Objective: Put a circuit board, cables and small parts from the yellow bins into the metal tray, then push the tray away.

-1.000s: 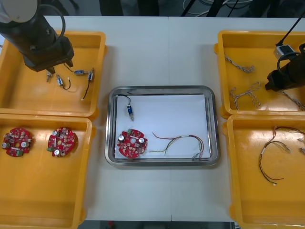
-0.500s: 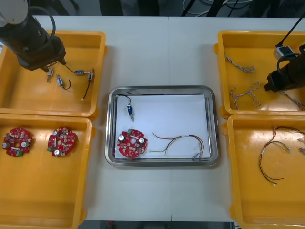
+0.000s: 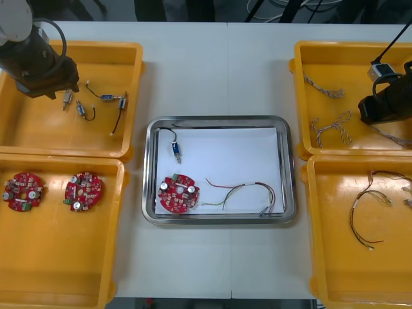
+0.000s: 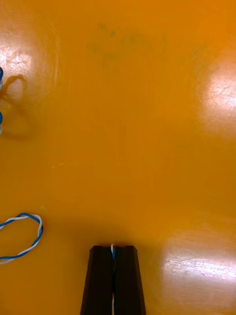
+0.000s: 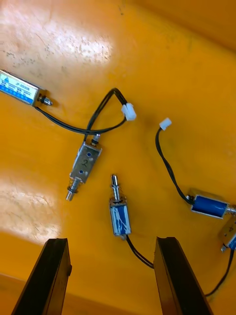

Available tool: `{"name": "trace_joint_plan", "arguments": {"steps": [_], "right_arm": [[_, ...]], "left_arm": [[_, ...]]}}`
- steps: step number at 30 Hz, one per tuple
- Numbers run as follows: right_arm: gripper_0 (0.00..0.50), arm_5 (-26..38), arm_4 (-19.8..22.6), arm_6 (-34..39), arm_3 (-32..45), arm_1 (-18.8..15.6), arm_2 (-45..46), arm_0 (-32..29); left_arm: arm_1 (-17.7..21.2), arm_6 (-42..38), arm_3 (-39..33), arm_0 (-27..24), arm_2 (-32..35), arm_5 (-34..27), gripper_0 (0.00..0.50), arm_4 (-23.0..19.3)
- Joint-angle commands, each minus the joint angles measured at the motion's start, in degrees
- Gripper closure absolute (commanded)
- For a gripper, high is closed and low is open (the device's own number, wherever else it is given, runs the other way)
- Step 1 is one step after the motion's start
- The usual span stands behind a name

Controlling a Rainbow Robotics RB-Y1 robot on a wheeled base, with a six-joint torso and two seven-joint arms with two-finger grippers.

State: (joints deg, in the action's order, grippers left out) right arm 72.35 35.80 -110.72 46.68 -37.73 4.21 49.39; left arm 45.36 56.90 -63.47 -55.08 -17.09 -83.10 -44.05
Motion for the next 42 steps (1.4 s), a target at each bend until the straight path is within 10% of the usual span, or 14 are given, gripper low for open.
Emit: {"name": "trace_joint_plan", "arguments": {"steps": [1, 42], "right_arm": [[0.500, -0.4, 0.9, -0.3, 0.7, -2.1, 0.5, -0.9], [0.500, -2.1, -2.1, 1.9, -8.5, -0.1, 0.7, 14.3]], "left_arm": [[-0.9, 2.2, 2.0, -3.0, 1.3, 2.3, 0.000, 1.9], [-6.5, 4.0, 9.1, -0.6, -4.4, 11.8, 0.000, 1.3]]}}
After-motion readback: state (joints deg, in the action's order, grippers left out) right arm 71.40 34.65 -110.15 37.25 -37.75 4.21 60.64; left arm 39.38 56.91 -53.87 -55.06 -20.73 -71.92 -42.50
